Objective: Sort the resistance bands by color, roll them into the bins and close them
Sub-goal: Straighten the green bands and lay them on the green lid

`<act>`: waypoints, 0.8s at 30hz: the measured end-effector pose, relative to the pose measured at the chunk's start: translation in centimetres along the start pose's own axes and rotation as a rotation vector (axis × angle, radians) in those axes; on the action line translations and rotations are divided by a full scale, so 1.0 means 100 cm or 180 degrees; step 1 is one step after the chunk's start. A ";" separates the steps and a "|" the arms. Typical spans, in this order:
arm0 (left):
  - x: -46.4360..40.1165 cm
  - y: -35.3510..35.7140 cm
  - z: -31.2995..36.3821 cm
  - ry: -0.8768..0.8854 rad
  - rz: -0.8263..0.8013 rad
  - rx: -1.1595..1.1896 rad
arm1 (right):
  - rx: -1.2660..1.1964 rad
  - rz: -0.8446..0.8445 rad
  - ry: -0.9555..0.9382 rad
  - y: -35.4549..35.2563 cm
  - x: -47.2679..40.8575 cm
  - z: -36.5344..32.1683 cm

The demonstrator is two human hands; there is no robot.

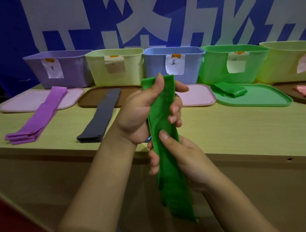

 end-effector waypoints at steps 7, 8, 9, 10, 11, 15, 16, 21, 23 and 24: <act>0.000 -0.009 0.009 0.0130 0.0284 0.0115 | 0.0339 -0.0004 0.0135 -0.004 0.005 0.038; 0.000 -0.010 0.011 0.0159 0.0309 0.0119 | 0.0370 -0.0008 0.0215 -0.006 0.006 0.043; 0.000 -0.011 0.012 0.0172 0.0334 0.0110 | 0.0445 -0.0006 0.0271 -0.007 0.007 0.048; 0.000 -0.012 0.012 0.0166 0.0356 0.0087 | 0.0554 0.0031 0.0302 -0.009 0.006 0.053; 0.000 -0.012 0.011 0.0152 0.0373 0.0061 | 0.0678 0.0127 0.0303 -0.011 0.005 0.056; 0.002 -0.012 0.000 0.0060 0.0423 0.0000 | 0.0800 0.0467 0.0228 -0.017 0.001 0.068; 0.002 -0.012 -0.002 0.0050 0.0450 -0.0018 | 0.0693 0.0433 0.0252 -0.017 0.001 0.071; 0.002 -0.013 0.001 0.0132 0.0455 0.0063 | 0.0067 0.0110 0.0719 -0.034 0.009 0.084; 0.001 -0.014 0.004 0.0140 0.0431 0.0096 | 0.0330 0.0111 0.0839 -0.039 0.011 0.090; 0.000 -0.014 0.005 0.0139 0.0428 0.0089 | 0.0414 0.0124 0.0840 -0.038 0.010 0.091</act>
Point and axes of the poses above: each hand's wrist, its own x-axis away from the middle knuckle, its own y-axis out of the palm, z = x × y, the point moved 4 cm from there along -x, towards the middle knuckle, and after that the axes turned 11 degrees about y, right-handed, at the moved point
